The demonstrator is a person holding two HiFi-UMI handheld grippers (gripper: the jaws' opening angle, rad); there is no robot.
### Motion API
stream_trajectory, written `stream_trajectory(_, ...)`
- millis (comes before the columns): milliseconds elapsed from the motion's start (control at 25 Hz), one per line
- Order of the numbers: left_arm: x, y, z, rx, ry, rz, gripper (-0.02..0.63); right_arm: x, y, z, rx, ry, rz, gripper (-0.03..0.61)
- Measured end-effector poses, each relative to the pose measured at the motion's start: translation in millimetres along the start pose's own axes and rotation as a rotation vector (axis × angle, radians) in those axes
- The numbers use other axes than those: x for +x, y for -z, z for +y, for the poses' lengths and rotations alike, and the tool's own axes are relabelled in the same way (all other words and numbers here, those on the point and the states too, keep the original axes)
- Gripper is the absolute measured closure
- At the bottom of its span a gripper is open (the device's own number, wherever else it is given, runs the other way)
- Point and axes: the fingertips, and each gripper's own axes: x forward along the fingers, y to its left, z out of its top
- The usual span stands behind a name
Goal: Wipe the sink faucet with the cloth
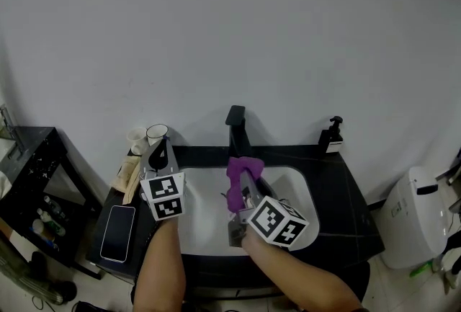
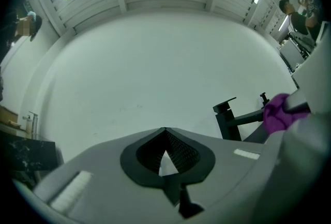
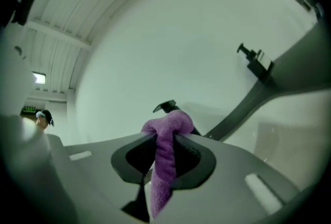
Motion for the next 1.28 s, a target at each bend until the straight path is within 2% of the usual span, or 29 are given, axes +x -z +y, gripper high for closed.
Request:
stream_trajectory(80, 1, 2, -3, -0.028, 0.014, 0.013, 0.597, -18, -29, -2, -0.145, -0.018, -0.045, 0.508)
stream_trajectory(200, 3, -1, -12, -0.116, 0.043, 0.022, 0.597, -39, -82, 4, -0.459, -0.042, -0.165, 0.509)
stream_trajectory(280, 2, -3, -17, -0.148, 0.062, 0.025, 0.597, -41, -109, 11, -0.603, -0.073, -0.217, 0.509)
stream_trajectory(360, 0, -5, -26, -0.179, 0.09, 0.028, 0.597, -31, -125, 9, -0.699, -0.094, -0.208, 0.508)
stream_trajectory(480, -1, -6, -45, -0.199, 0.14, 0.034, 0.597, 2, -129, -13, -0.805, -0.049, -0.083, 0.508)
stream_trajectory(560, -1, -3, -57, -0.168, 0.164, 0.044, 0.597, 20, -122, -30, -0.839, -0.027, -0.013, 0.508)
stream_trajectory(640, 0, 2, -68, -0.15, 0.189, 0.061, 0.597, 26, -109, -43, -0.855, -0.035, 0.016, 0.508)
stream_trajectory(800, 5, 4, -73, -0.151, 0.213, 0.066, 0.597, 25, -96, -54, -0.788, -0.048, 0.038, 0.508)
stream_trajectory(1040, 4, 2, -76, -0.136, 0.221, 0.063, 0.597, 25, -89, -49, -0.858, -0.05, 0.049, 0.508)
stream_trajectory(1200, 2, 0, -77, -0.126, 0.225, 0.057, 0.597, 27, -86, -64, -0.785, -0.015, 0.071, 0.509)
stream_trajectory(1280, 1, -2, -78, -0.126, 0.224, 0.051, 0.597, 26, -90, -68, -0.784, 0.006, 0.067, 0.511)
